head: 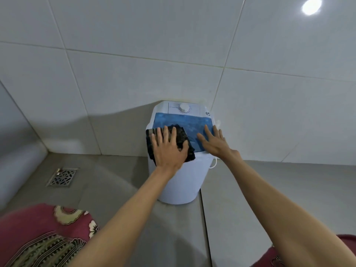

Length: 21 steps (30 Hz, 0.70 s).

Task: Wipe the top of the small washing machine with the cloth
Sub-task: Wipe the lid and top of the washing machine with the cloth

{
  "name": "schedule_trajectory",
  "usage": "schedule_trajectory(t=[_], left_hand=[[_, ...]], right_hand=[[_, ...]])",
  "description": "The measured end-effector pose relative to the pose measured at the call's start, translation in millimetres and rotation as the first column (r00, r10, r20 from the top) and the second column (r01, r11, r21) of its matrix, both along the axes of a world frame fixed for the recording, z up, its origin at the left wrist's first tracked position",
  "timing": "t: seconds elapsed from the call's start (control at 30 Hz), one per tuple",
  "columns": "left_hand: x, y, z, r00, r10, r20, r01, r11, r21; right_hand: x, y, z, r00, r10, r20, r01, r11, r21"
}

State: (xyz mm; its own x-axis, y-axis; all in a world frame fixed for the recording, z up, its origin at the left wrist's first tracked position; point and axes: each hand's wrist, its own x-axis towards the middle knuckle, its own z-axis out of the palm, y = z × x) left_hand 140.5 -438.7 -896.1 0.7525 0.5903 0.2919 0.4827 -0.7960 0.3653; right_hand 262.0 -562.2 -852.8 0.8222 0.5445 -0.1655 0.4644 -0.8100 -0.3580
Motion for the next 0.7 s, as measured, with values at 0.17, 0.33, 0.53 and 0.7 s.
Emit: schedule_trajectory(t=[0.17, 0.33, 0.53, 0.7], left_hand=[[13.7, 57.7, 15.9, 0.988, 0.123, -0.095, -0.137, 0.978, -0.159], [40.6, 98.3, 25.0, 0.973, 0.164, -0.163, -0.213, 0.91, -0.356], [93.5, 133.4, 31.3, 0.963, 0.129, -0.235, -0.202, 0.926, -0.319], [121.1, 138.7, 38.5, 0.971, 0.097, -0.218, -0.147, 0.963, -0.228]], right_hand=[[-0.4, -0.2, -17.2, 0.999, -0.001, 0.048, -0.002, 0.998, 0.068], [0.9, 0.5, -22.6, 0.999, -0.015, 0.036, 0.012, 0.996, 0.093], [5.6, 1.5, -21.4, 0.999, 0.017, 0.047, -0.02, 0.998, 0.055], [10.4, 3.0, -18.0, 0.999, 0.03, 0.024, -0.03, 1.0, -0.004]])
